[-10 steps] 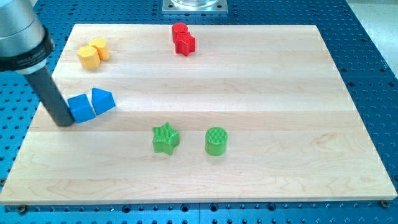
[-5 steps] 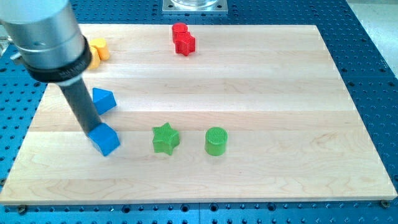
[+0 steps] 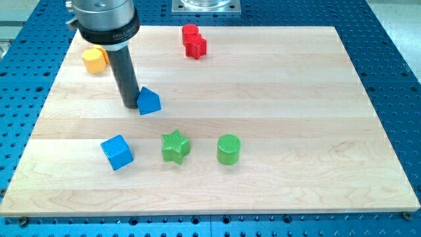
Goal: Place the blue blocks on both the sides of the green blocks
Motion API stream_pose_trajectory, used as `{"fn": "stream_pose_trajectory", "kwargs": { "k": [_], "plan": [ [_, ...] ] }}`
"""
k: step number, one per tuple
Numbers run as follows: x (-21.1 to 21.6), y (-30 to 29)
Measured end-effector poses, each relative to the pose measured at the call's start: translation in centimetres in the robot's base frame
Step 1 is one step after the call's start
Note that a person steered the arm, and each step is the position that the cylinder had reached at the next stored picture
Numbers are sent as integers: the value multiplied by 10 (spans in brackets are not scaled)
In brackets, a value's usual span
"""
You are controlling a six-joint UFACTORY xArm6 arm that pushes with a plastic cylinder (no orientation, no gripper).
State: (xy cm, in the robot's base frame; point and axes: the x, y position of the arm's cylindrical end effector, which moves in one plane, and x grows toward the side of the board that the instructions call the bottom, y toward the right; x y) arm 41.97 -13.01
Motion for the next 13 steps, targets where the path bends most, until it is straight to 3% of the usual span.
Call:
{"fn": "stream_pose_trajectory", "kwargs": {
  "k": [1,3,4,5,7,10,11,12,13],
  "plan": [
    [3,67],
    [-29,26],
    [-32,62],
    [4,102],
    [27,85],
    [38,193],
    [87,234],
    [83,250],
    [22,246]
  ]
}}
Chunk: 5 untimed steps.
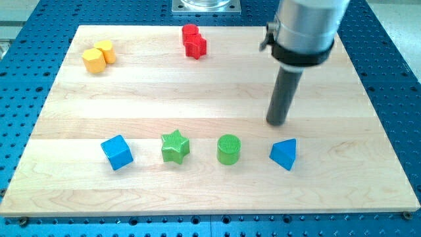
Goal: Place the blue blocks on both the sides of the green blocks
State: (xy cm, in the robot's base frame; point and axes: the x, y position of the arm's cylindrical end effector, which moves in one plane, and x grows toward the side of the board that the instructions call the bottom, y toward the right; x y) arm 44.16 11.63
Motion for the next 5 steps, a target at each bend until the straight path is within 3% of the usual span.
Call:
{"fn": "stream_pose_trajectory", "kwargs": {
  "k": [1,2,3,4,5],
  "plan": [
    [-38,-93],
    [-33,-222],
    [51,-318],
    [129,-326],
    [137,-267]
  ]
}}
